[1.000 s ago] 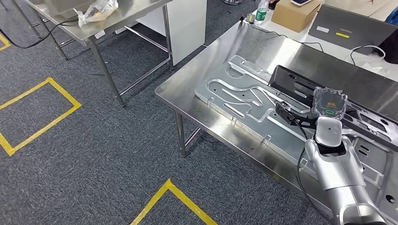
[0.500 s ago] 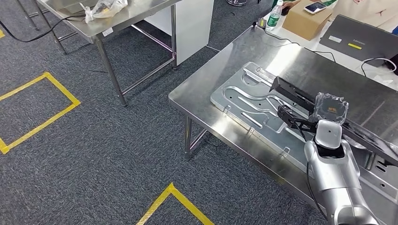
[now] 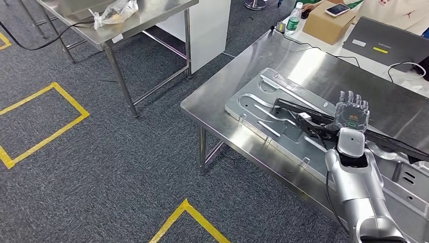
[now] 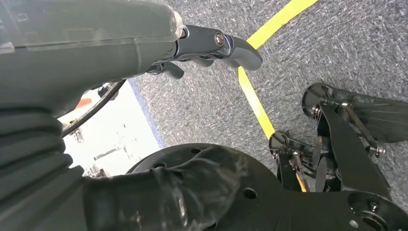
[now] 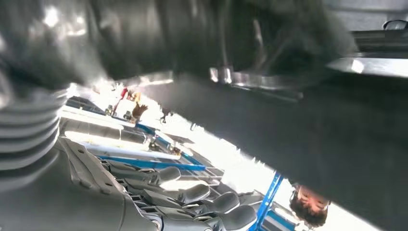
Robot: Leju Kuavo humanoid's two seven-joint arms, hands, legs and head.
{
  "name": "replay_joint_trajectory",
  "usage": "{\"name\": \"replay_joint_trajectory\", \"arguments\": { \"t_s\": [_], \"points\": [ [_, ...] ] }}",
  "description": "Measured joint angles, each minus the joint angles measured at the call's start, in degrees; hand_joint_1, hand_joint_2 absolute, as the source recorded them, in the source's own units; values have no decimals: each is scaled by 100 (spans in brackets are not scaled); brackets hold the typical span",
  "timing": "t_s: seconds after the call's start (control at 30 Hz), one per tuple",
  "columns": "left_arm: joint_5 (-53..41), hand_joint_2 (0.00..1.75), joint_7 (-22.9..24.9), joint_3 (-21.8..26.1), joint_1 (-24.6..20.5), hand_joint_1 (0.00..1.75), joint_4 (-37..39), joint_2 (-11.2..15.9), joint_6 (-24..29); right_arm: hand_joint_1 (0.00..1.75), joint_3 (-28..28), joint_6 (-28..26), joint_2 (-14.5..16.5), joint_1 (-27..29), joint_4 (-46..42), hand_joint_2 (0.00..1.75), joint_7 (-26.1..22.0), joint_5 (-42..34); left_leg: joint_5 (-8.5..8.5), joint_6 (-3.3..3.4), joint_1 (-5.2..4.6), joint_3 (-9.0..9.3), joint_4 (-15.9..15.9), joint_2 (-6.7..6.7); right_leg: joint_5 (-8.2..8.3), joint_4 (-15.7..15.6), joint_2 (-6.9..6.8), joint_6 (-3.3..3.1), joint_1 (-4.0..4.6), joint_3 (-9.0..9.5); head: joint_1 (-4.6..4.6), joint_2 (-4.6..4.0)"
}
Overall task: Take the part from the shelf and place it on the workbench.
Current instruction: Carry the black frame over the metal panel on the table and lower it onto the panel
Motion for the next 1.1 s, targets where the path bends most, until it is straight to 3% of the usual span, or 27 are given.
{"name": "replay_joint_trajectory", "arguments": {
  "t_s": [0.33,0.67,1.1],
  "points": [
    [176,0,-83,79,5,0,5,0,5,0,332,-2,20,-20,-246,0,-473,-978,5,-8,2,18,-1,4,-13,50,-3,7,5,-3,-1,0],
    [297,0,-191,173,15,0,5,-13,44,0,1526,-198,59,-43,-1527,0,-871,-2749,5,-18,8,30,-1,8,-26,68,-2,0,7,-7,0,0],
    [280,0,-195,178,39,0,5,-31,54,0,2455,-529,-137,94,-2797,0,-1182,-2991,5,-19,8,33,-1,9,-26,68,1,0,5,-6,1,0]
  ]
}}
